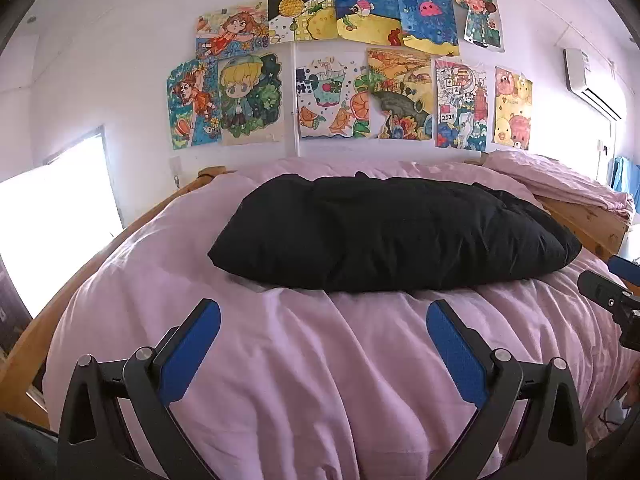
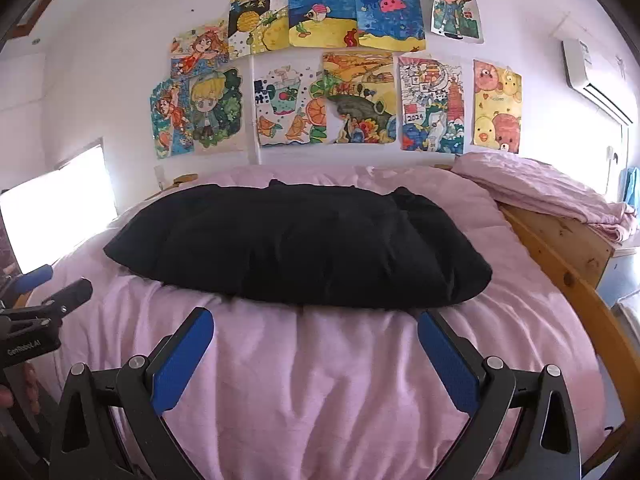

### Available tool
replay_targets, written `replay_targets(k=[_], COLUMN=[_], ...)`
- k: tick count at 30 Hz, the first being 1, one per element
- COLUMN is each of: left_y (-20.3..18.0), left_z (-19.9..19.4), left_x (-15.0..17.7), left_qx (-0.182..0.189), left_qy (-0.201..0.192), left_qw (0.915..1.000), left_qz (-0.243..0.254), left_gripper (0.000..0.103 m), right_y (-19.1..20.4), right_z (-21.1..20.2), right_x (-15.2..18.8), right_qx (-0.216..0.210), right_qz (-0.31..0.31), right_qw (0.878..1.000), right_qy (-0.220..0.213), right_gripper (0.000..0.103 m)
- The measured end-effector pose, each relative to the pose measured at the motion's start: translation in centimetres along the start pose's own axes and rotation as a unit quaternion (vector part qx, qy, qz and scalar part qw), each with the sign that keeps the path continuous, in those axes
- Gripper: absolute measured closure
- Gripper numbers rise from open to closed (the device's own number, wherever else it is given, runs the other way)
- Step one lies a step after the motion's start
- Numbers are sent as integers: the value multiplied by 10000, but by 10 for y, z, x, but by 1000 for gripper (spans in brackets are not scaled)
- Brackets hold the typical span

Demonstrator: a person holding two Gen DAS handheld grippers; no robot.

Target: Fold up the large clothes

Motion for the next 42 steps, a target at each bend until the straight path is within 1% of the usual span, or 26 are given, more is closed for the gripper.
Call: replay_targets(k=[4, 9, 18, 42], left_y=[-4, -5, -7, 0], left_z=[0, 3, 8, 10], left_x=[2, 2, 2, 4], left_qx=[-62, 7, -66, -146], left_qy=[-8, 104, 203, 283], left_qw=[10000, 9999, 9998, 9995], left_qz=[58, 32, 58, -11], left_gripper=[2, 2, 2, 2], right_y=[-1, -4, -12, -14], right_z=[2, 6, 10, 11], right_x=[5, 11, 12, 12], right_qx=[-126, -91, -100, -125], right_qz=[128, 191, 387, 376], right_qw=[9998, 9998, 9992, 9992], right_qy=[-62, -70, 16, 34], right_gripper=[0, 0, 0, 0])
Point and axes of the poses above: each gripper's, at about its wrist camera, not at the fingertips, and z roughly the way its jaws point, y to its left, x to its underside, the point moved 3 cm from there along z, roughly the way its jaws point, and after that the axes turned 15 degrees about y, right-handed, at the moved point
